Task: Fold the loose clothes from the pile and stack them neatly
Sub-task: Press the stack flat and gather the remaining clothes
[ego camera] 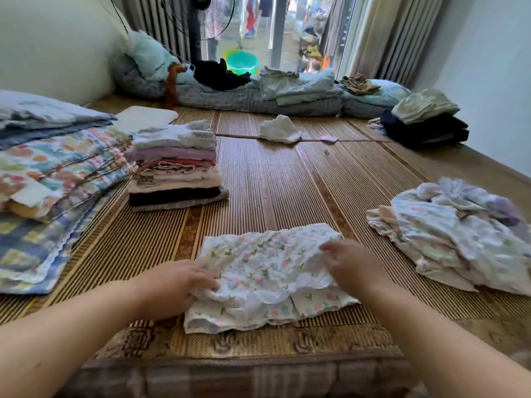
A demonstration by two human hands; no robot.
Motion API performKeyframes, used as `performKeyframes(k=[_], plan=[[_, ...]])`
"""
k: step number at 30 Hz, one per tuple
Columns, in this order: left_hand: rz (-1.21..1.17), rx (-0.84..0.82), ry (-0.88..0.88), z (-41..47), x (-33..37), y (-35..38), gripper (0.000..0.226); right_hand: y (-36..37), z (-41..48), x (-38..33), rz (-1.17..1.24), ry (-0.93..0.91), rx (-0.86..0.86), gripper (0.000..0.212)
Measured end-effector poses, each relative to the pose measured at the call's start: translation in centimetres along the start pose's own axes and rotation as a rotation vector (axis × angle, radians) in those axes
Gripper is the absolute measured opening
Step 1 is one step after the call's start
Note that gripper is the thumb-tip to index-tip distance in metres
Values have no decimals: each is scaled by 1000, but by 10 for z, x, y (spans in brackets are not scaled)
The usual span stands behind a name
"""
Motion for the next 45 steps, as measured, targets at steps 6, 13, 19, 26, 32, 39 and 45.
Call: performKeyframes(k=[6,13,19,26,32,39,45], plan=[[116,-92,40,-9,27,7,33,70,15,-16,-116,100,-379,79],[122,-95,329,-28,165,19,31,68,45,-16,-260,-127,-364,66],[-154,-70,197,-5,168,6,28,36,-21,-54,-171,-458,-47,35],[22,-233,-36,-12,48,33,84,112,-103,-64,-334,-555,-455,110],[108,-210,100,-42,66,44,108,98,-119,-59,-342,-561,-364,61],[59,83,221,-61,92,19,34,59,-137,-45,691,-167,-384,38],[-873,22,15,-35,80,-32,17,10,-99,-36,954,-32,-201,54]])
Point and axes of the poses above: each hand's wrist, its own z-axis towards the middle knuckle, its own y-axis out of the palm, x = y × z, the point moved 10 cm from there along z, towards the middle knuckle, and after that the axes turned 9 degrees about -y, right-handed, at the moved point
